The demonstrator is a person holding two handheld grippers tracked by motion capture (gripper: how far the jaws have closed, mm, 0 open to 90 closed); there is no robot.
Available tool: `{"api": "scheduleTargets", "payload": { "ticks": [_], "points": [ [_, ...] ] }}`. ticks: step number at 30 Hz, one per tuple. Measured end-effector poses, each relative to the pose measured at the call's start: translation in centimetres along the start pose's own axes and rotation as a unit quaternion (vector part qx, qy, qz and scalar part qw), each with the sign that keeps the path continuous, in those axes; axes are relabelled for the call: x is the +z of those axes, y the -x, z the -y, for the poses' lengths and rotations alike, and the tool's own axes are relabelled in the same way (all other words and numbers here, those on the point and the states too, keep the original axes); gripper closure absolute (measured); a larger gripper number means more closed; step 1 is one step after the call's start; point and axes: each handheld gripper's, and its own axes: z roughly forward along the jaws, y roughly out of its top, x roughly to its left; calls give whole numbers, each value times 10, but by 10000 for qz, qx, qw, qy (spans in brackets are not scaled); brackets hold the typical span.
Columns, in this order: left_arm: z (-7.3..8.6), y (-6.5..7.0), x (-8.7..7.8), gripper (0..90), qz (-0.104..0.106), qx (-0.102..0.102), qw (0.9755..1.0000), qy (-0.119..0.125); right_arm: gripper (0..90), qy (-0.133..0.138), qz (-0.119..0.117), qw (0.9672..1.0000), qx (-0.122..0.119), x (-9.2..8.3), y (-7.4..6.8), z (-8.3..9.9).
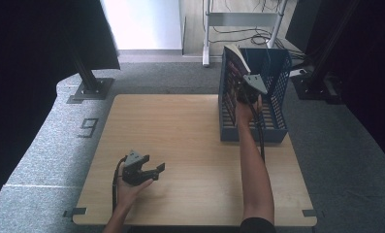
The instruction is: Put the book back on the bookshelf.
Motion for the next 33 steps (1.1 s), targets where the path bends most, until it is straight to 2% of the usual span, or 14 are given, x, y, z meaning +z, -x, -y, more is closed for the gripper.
{"api": "scheduleTargets", "payload": {
  "ticks": [11, 14, 17, 23, 28, 31, 33],
  "points": [
    [0, 1, 0, 222, -21, 34, 10000, -15, 814, -195, -14, 9998, 15, 4, -3, 18],
    [1, 1, 1, 222, -13, 42, 10000, -44, 812, -292, -92, 9995, 103, 5, -1, 21],
    [1, 2, 3, 222, -20, 66, 9999, -74, 811, -403, -123, 9991, 76, 4, -1, 25],
    [1, 3, 3, 221, -13, 69, 10000, -67, 804, -456, -186, 9988, -12, -1, -2, 25],
    [1, 3, 3, 221, -13, 60, 10000, -51, 789, -609, -185, 9980, 63, -8, -1, 30],
    [0, 4, 2, 220, -6, 76, 10000, -56, 778, -674, -172, 9976, -69, -10, -3, 30],
    [0, 5, 3, 220, -10, 76, 10000, -41, 761, -704, -284, 9971, -30, -10, -2, 29]
  ]
}}
